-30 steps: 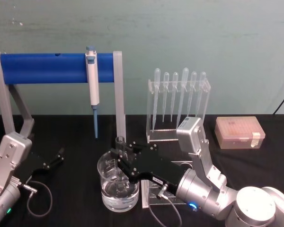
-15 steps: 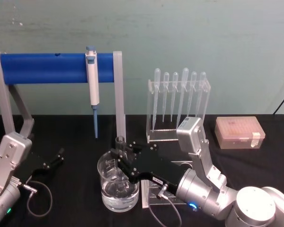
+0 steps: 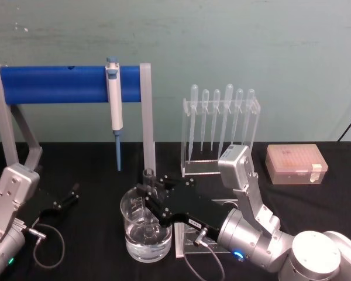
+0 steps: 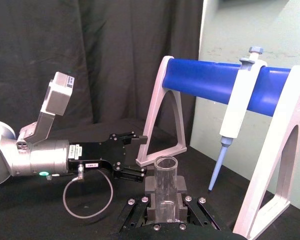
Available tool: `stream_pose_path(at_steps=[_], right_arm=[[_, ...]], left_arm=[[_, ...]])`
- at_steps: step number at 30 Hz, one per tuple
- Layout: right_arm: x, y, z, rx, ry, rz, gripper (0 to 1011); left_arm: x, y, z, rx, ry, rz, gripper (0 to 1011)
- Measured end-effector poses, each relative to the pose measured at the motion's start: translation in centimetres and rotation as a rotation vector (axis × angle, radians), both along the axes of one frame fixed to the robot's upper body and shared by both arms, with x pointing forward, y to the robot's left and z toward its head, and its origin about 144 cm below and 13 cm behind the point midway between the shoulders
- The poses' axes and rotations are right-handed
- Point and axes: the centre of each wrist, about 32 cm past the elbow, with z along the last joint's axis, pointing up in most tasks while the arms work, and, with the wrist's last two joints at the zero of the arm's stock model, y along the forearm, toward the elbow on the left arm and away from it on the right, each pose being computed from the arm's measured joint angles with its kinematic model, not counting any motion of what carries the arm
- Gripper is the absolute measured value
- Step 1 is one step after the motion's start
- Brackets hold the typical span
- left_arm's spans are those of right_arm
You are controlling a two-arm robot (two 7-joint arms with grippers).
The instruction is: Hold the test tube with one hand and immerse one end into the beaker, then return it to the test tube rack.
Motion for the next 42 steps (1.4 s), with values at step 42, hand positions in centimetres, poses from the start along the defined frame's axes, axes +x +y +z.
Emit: stream_pose_path(at_steps=[42], right_arm=[[0.00,0.00,0.00,0.000,0.000,0.000,224]], left_arm=[[0.00,0.00,0.00,0.000,0.000,0.000,1000]])
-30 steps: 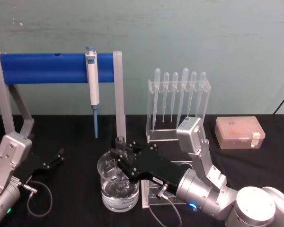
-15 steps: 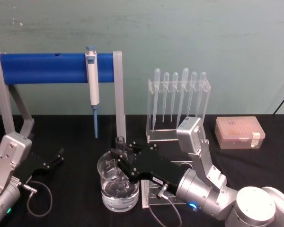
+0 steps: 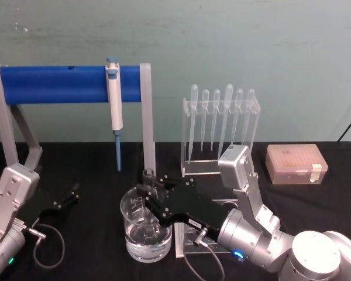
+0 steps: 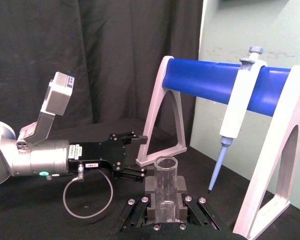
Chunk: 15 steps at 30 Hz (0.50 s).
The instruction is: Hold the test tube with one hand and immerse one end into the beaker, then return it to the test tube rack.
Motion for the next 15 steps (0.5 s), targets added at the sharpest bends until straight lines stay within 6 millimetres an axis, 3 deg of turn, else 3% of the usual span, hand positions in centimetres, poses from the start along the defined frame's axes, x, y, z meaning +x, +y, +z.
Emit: stream_pose_path(at_steps=[15], right_arm=[[0.00,0.00,0.00,0.000,0.000,0.000,224]], left_arm=[[0.00,0.00,0.00,0.000,0.000,0.000,1000]])
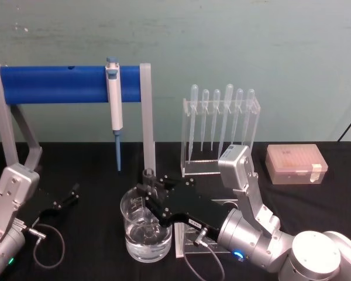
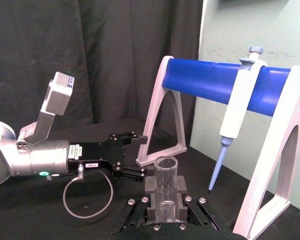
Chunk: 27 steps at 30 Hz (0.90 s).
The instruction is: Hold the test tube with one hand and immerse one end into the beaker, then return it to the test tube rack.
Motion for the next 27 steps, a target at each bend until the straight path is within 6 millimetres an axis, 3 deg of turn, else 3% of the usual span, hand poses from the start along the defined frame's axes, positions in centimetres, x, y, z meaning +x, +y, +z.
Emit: stream_pose_path(at_steps=[27], right_arm=[[0.00,0.00,0.00,0.000,0.000,0.000,224]], left_arm=[[0.00,0.00,0.00,0.000,0.000,0.000,1000]])
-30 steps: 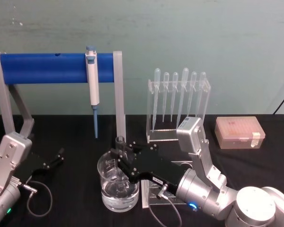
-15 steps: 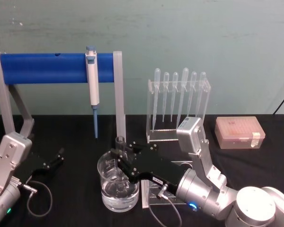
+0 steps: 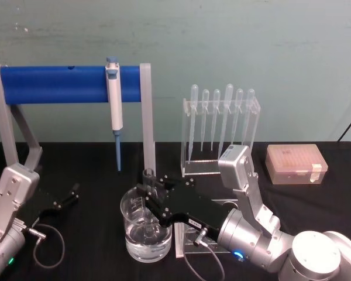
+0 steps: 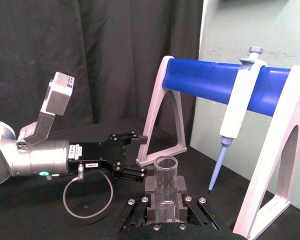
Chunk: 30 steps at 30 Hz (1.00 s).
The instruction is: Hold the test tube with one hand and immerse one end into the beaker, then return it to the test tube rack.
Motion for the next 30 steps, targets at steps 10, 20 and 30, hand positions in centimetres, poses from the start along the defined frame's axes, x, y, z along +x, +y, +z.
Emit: stream_pose_path(at_steps=[10,20,30], right_arm=[[0.00,0.00,0.00,0.000,0.000,0.000,224],[0.00,0.00,0.00,0.000,0.000,0.000,224],[0.00,0.00,0.00,0.000,0.000,0.000,224]], left_arm=[[0.00,0.00,0.00,0.000,0.000,0.000,1000],[0.00,0.00,0.00,0.000,0.000,0.000,1000],[0.00,0.00,0.00,0.000,0.000,0.000,1000]])
